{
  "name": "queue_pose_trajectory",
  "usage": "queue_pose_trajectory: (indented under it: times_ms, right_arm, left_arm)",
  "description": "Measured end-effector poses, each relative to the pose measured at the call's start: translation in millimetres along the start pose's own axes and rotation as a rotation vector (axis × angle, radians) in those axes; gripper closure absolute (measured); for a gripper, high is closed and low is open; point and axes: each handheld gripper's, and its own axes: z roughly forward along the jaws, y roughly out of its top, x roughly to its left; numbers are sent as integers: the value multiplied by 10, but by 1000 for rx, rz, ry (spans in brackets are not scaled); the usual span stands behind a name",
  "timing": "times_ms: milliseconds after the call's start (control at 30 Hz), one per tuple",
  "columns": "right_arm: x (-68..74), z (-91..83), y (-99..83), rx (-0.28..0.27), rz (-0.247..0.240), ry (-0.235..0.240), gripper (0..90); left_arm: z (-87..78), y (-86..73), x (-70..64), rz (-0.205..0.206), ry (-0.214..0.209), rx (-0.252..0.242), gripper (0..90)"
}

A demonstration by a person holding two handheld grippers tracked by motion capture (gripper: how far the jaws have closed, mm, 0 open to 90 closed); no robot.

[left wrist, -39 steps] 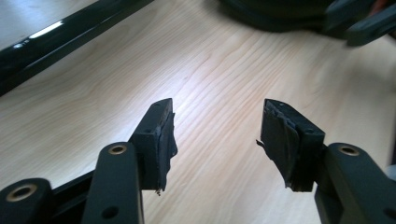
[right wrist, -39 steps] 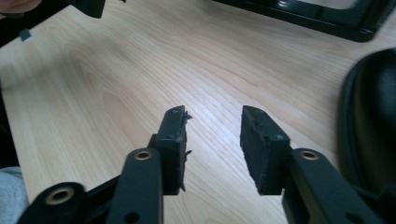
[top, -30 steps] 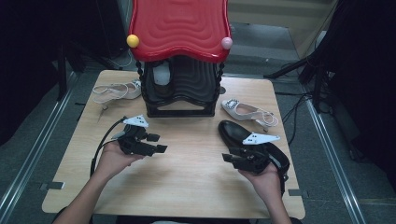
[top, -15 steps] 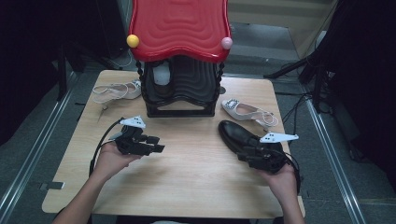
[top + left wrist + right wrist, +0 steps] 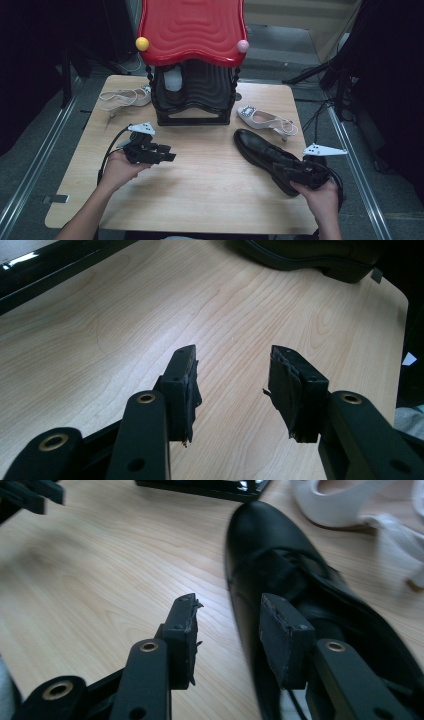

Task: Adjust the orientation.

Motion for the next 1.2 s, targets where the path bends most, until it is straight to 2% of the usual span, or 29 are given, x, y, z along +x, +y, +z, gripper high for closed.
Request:
queue_pose_trajectory:
  times_ms: [167, 233, 333, 433, 500, 533, 600, 667, 733, 833, 933, 1067, 1133, 1200]
  right_arm:
    - [-96, 22, -65, 42, 28, -31, 593]
    - [-90, 70, -30, 39, 17, -32, 579]
    - [-101, 166, 26, 70, 20, -45, 583]
    - [-146, 298, 52, 97, 70, -27, 596]
    - [-160, 353, 72, 116, 84, -49, 604]
    - [-169, 357, 89, 124, 100, -45, 613]
    - [-180, 373, 112, 121, 176, -36, 621]
    - [-161, 429, 125, 137, 211, -37, 636]
    - [-127, 499, 125, 143, 192, -43, 658]
    - [-85, 561, 123, 144, 168, -50, 743]
    - [-120, 538, 104, 130, 215, -6, 801]
    - [-130, 512, 120, 134, 217, 10, 820]
    - [-98, 492, 143, 138, 214, 23, 819]
    - [-34, 472, 168, 134, 199, 43, 818]
  left_arm:
    - [19, 9, 4, 1, -6, 0, 549]
    - [20, 8, 2, 4, -2, 1, 549]
    - [7, 7, 1, 3, -2, -5, 548]
    - [0, 6, 6, 0, -5, -10, 547]
    - [4, 5, 12, 0, -1, -5, 547]
    - [8, 4, 12, 0, 3, -4, 548]
    - [21, 3, 11, -4, 2, 2, 548]
    - [32, 3, 7, -1, 7, 5, 548]
    - [37, 3, -1, 5, 8, 8, 548]
    - [40, 0, -11, 26, 19, 1, 551]
    - [52, 1, -8, 23, 19, -4, 553]
    - [52, -1, -9, 26, 26, -2, 555]
    - [30, -3, -31, 44, 37, -32, 612]
    - [3, -1, -47, 60, 30, -54, 662]
